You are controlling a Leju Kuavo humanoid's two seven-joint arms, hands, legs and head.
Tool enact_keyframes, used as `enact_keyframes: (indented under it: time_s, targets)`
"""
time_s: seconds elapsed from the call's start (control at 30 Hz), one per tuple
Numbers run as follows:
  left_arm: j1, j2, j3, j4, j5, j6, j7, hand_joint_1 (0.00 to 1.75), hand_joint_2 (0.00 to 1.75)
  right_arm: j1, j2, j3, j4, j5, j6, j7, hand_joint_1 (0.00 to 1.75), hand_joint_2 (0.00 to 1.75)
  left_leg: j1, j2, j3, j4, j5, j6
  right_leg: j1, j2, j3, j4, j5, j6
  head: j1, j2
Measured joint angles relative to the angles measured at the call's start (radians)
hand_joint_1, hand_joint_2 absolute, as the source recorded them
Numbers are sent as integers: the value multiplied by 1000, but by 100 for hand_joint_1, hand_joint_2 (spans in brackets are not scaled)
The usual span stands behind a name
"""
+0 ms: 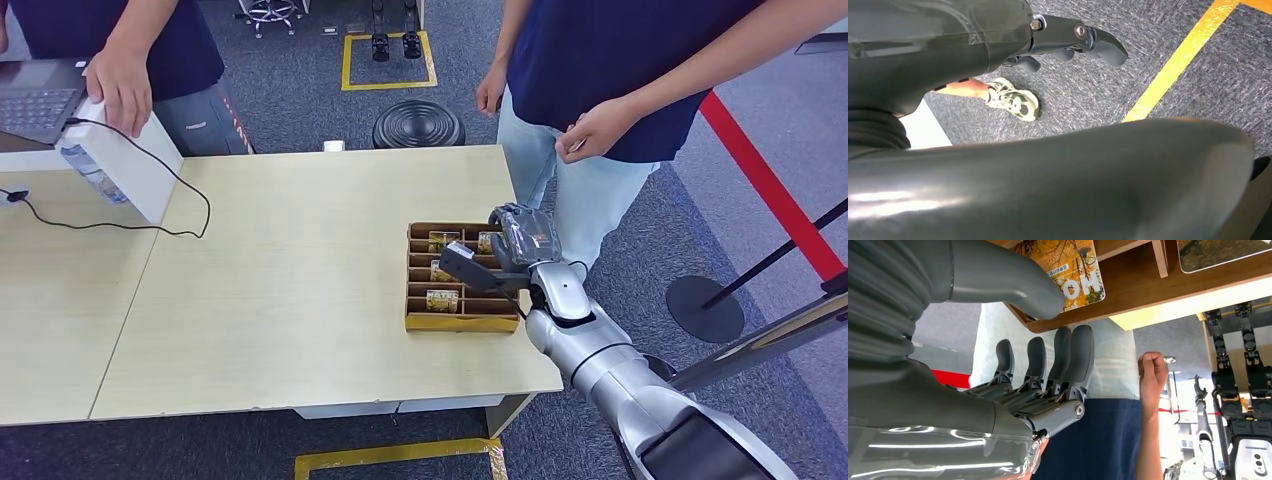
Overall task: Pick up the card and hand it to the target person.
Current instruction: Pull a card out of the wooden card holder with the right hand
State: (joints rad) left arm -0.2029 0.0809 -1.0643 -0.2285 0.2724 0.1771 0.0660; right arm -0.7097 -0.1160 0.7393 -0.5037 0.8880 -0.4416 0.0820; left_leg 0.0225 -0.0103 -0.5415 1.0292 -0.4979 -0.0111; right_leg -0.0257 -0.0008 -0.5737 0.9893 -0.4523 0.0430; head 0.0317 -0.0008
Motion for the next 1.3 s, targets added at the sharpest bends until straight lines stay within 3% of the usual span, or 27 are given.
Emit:
enact_keyframes:
  time_s: [0.6, 1.2, 1.3]
  targets:
    - [20, 1, 1, 0, 5, 18, -11, 0, 0, -5, 16, -72, -44, -162, -38, -82, 83, 175, 0, 0, -1, 0, 0, 0, 0, -1, 0, 0, 0, 0, 0, 0]
    - [29, 3, 1, 0, 6, 28, -15, 0, 0, 14, 25, -77, -152, -131, -9, -60, 114, 175, 0, 0, -1, 0, 0, 0, 0, 0, 0, 0, 0, 0, 0, 0]
    - [31, 3, 1, 0, 7, 28, -15, 0, 0, 26, 25, -73, -153, -124, -2, -55, 110, 175, 0, 0, -1, 0, 0, 0, 0, 0, 0, 0, 0, 0, 0, 0]
